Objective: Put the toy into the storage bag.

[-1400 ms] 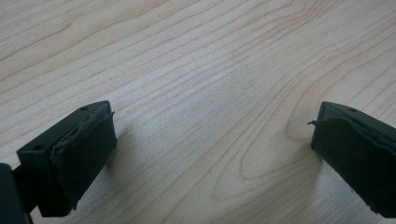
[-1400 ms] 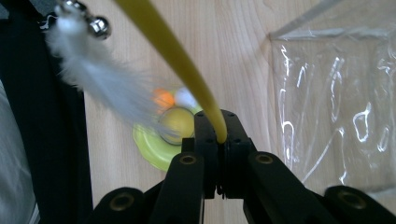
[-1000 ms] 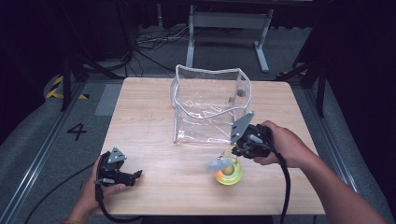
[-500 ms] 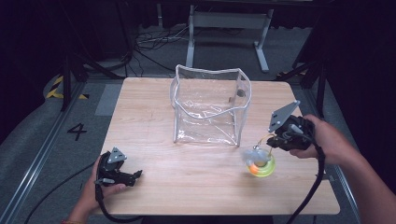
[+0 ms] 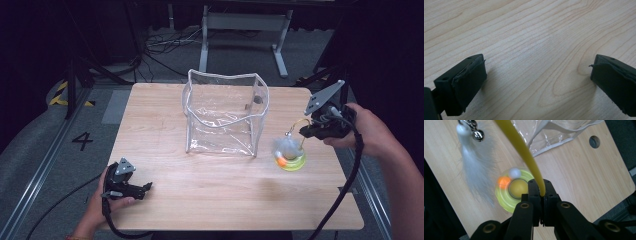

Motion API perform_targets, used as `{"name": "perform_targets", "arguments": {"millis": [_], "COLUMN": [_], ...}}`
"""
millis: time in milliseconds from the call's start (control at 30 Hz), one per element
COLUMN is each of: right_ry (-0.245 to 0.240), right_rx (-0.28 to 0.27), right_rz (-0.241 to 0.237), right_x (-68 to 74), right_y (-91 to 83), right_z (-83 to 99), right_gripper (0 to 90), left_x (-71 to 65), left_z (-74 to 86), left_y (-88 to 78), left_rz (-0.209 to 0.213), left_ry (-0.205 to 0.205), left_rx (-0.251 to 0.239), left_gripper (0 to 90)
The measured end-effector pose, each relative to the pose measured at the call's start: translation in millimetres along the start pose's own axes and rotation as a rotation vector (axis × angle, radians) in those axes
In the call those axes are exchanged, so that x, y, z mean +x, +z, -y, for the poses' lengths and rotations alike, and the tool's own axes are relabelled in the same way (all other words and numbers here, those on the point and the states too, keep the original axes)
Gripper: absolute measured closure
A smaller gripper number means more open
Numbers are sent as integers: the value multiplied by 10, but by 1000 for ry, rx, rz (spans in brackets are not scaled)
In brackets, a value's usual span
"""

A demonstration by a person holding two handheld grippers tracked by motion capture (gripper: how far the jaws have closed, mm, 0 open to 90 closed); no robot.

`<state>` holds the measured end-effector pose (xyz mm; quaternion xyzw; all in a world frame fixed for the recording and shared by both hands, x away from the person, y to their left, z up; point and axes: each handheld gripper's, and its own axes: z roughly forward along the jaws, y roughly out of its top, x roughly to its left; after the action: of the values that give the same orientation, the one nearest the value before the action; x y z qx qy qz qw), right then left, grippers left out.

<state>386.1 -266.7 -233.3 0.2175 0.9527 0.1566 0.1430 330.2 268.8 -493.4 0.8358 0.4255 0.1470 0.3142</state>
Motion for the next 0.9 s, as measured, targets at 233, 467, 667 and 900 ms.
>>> {"name": "perform_targets", "arguments": {"millis": [233, 467, 667, 900], "right_ry": [32, 42, 48, 53], "right_rx": [-2, 1, 3, -24], "right_rz": [47, 79, 100, 117], "right_x": [-214, -340, -462, -563], "right_y": [-182, -336, -459, -577], "right_z": [-115, -221, -358, -517], "right_gripper": [878, 878, 878, 878], "left_x": [0, 0, 0, 0], "left_z": [0, 0, 0, 0], "left_y": [0, 0, 0, 0], "left_rz": [0, 0, 0, 0], "left_ry": [0, -1, 0, -1], "left_rx": [0, 0, 0, -1], "left_gripper": [5, 5, 5, 5]}}
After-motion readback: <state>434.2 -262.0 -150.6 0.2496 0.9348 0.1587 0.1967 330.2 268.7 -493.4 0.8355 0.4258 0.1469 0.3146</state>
